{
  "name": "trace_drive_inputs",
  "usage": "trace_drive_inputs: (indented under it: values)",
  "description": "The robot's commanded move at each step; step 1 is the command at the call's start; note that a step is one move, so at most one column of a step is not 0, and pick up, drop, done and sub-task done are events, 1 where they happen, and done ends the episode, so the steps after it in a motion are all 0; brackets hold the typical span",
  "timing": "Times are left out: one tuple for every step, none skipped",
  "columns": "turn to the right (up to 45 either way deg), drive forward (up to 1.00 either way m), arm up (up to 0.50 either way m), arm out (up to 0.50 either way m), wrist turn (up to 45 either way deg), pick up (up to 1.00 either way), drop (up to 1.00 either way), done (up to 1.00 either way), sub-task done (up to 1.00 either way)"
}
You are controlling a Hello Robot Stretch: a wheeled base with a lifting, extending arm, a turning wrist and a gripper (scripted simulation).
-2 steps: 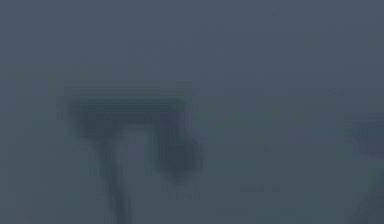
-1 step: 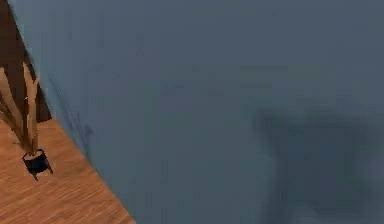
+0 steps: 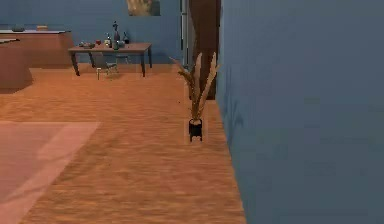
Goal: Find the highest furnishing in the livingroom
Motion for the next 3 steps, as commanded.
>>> trace_drive_inputs:
  values:
    - [-45.0,0.0,0.0,0.0,0.0,0.0,0.0,0.0,0.0]
    - [-39.0,0.0,0.0,0.0,0.0,0.0,0.0,0.0,0.0]
    - [0.0,0.15,0.0,0.0,0.0,0.0,0.0,0.0,0.0]
